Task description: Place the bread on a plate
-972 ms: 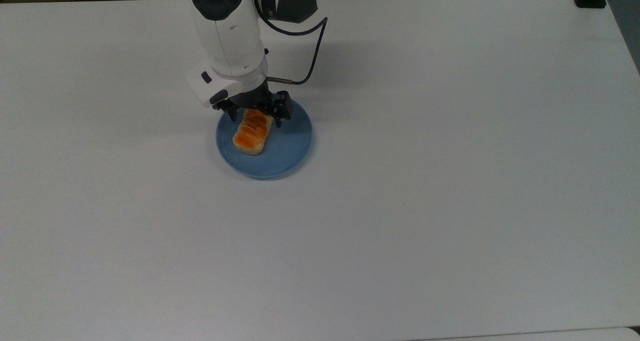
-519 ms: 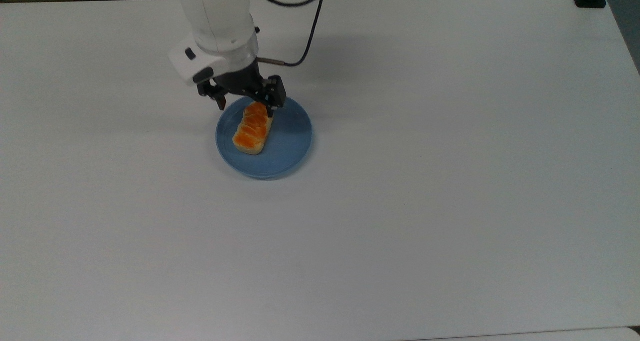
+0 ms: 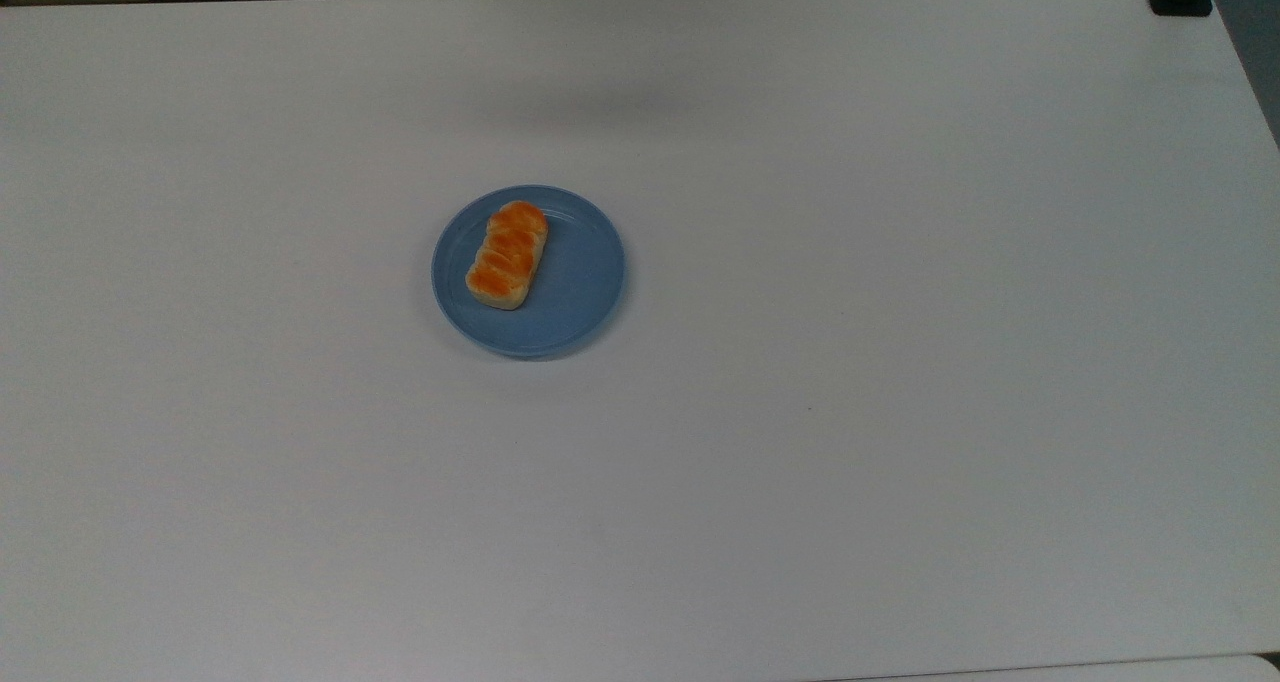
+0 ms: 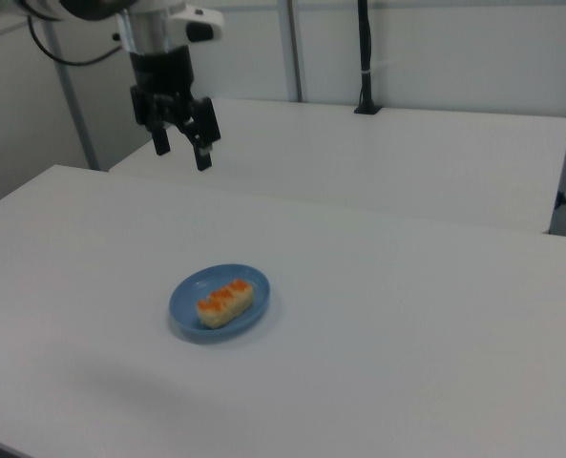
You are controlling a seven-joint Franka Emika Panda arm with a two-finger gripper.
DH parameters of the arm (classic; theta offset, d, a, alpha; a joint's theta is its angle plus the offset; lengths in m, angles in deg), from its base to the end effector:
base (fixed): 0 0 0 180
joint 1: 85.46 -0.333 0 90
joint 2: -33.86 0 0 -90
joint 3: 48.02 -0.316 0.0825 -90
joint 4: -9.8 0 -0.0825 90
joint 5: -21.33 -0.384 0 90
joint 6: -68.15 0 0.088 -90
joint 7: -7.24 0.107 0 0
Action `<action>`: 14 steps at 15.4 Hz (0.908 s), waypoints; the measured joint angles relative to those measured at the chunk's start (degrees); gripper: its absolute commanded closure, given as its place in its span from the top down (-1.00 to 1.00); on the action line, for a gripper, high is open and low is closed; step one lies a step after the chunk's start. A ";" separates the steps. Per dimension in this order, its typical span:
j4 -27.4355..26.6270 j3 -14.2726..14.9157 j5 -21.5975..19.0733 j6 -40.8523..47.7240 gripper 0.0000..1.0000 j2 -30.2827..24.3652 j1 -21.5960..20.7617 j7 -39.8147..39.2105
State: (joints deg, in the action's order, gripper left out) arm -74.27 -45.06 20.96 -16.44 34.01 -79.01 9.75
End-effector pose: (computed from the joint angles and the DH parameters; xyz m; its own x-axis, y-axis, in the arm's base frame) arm 0.5385 -0.0885 0.6631 0.9785 -0.2059 0.0062 -0.2059 -0.9786 -0.0066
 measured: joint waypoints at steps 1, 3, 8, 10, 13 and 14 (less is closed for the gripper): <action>0.14 1.84 0.00 0.35 1.00 -0.89 -1.99 0.00; 0.15 6.42 0.00 0.42 1.00 -2.02 -6.54 -0.33; -0.09 10.08 -0.15 -3.53 1.00 -1.50 -9.27 -0.89; -0.39 9.54 -0.16 -6.16 1.00 -0.77 -9.80 0.58; -0.93 7.24 -0.16 -9.32 1.00 0.59 -9.94 2.75; -1.09 6.71 -0.16 -9.34 1.00 0.79 -9.96 2.88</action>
State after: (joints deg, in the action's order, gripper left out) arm -75.36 -38.34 20.79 -25.78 34.79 -88.98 12.64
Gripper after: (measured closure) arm 0.000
